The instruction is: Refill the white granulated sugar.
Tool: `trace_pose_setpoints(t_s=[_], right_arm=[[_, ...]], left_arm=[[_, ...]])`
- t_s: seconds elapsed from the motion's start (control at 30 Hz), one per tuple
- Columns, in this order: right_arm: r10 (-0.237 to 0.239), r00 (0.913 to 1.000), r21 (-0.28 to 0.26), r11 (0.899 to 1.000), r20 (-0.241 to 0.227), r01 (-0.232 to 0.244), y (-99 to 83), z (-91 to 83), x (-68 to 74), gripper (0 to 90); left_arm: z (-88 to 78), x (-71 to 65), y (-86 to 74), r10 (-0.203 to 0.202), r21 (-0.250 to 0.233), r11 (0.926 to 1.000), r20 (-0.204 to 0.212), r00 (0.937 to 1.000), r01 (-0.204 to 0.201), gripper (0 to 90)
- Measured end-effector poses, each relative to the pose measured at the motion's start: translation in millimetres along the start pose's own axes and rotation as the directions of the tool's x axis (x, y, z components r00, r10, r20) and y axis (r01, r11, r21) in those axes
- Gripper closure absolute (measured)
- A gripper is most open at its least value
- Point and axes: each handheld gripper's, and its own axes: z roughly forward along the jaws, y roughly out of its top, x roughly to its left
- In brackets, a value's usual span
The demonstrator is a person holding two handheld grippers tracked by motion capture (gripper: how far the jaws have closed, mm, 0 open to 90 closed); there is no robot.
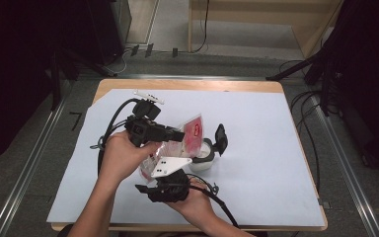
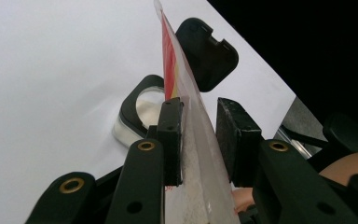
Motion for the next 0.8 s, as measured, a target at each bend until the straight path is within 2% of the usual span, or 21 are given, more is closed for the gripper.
trace_pose_setpoints(t_s=[0.3, 0.43, 0.6, 0.8], right_arm=[[-0.053, 0.9986, 0.020, 0.998, -0.004, 0.053, -9.0, 4.2, 2.2, 60.6], [-0.088, 0.9961, 0.018, 0.996, -0.007, 0.088, -13.9, 4.5, 2.5, 60.5], [-0.080, 0.9968, 0.026, 0.996, -0.002, 0.080, -19.7, 4.9, -1.8, 60.8], [-0.090, 0.9959, 0.048, 0.995, 0.011, 0.089, -22.0, 5.7, -4.3, 61.5]], left_arm=[[4.0, 5.7, -1.7, -0.017, 0.042, 0.9990, 0.017, 0.9997, 0.016, 71.9], [5.5, 9.2, -2.4, -0.026, 0.056, 0.9981, 0.037, 0.9990, 0.023, 72.1], [9.4, 11.5, -2.9, -0.028, 0.075, 0.9969, 0.060, 0.9978, 0.024, 74.0], [10.1, 10.8, -3.5, -0.016, 0.075, 0.9971, 0.044, 0.9989, 0.012, 77.5]])
